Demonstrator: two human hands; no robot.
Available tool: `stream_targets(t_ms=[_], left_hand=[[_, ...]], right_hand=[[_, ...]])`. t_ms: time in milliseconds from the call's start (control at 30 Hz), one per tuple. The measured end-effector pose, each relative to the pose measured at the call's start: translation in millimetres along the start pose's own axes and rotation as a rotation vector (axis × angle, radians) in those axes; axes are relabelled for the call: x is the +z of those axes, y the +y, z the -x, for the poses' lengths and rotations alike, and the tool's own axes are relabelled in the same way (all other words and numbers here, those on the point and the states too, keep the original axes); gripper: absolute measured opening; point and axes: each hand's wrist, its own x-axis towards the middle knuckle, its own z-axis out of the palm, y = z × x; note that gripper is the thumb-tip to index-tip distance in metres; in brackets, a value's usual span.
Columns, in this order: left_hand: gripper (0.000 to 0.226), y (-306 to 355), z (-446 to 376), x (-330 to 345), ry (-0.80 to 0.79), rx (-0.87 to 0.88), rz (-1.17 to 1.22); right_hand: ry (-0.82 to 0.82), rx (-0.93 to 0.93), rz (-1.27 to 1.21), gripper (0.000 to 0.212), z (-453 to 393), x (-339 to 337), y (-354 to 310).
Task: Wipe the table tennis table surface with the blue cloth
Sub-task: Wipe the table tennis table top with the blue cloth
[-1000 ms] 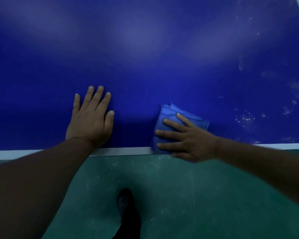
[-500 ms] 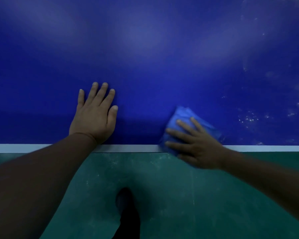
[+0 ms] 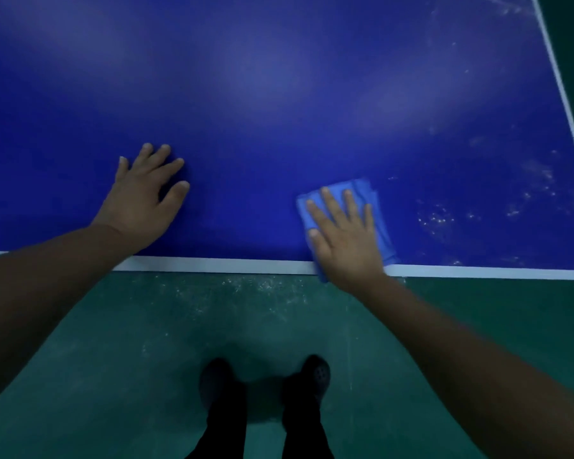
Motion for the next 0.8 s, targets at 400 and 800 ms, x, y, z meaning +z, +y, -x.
stream_targets(t_ms=[400,800], left_hand=[[0.061,100,23,66,0.107,0.14,-0.06],[0.064,137,35,122,-0.016,0.254,-0.399]], right_hand=[[-0.002,0.158,-0.015,0.055,-85,-18,23],[0.133,0.666,-0.121,0.055,-27,-9,107]])
